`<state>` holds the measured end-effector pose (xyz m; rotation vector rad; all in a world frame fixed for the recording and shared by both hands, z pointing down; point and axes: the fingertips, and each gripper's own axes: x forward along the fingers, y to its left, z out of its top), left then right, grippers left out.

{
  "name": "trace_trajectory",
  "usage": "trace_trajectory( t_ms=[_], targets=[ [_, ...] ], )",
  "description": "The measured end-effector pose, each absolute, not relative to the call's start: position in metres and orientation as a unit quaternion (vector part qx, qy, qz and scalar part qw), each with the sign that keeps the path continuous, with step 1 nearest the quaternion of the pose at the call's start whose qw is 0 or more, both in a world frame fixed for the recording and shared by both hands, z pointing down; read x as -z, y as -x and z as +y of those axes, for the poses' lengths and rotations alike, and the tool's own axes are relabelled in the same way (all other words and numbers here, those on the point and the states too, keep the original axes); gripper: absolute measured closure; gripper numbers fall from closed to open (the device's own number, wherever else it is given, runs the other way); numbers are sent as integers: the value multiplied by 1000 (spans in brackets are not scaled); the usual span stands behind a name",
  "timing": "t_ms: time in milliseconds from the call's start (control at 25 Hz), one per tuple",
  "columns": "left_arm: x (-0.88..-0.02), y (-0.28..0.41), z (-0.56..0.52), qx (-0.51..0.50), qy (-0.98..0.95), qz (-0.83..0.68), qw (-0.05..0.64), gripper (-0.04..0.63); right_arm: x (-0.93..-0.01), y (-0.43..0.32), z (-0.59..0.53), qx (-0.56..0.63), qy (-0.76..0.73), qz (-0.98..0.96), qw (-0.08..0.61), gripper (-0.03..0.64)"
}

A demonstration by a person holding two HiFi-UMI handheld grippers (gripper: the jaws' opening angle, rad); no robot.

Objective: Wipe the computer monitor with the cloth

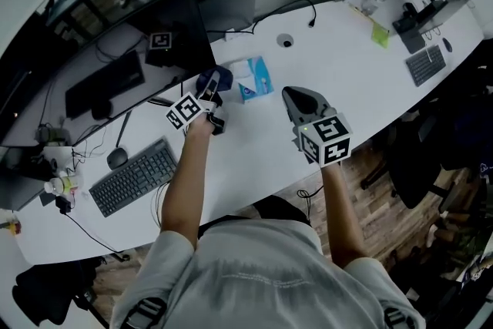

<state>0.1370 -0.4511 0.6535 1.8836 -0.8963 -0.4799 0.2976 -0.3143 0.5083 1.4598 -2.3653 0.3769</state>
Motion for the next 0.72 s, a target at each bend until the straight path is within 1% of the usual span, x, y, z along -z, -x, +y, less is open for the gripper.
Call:
trace_trajectory(
  t_ms=[320, 720],
  targets=[
    [-654, -173, -467, 220, -757, -370, 491, 528, -512, -321, -331, -137, -502, -837, 170, 615],
    [-616, -175, -486, 306, -719, -371, 502, 528, -505, -333, -342, -130, -496, -842, 166, 615]
  ],
)
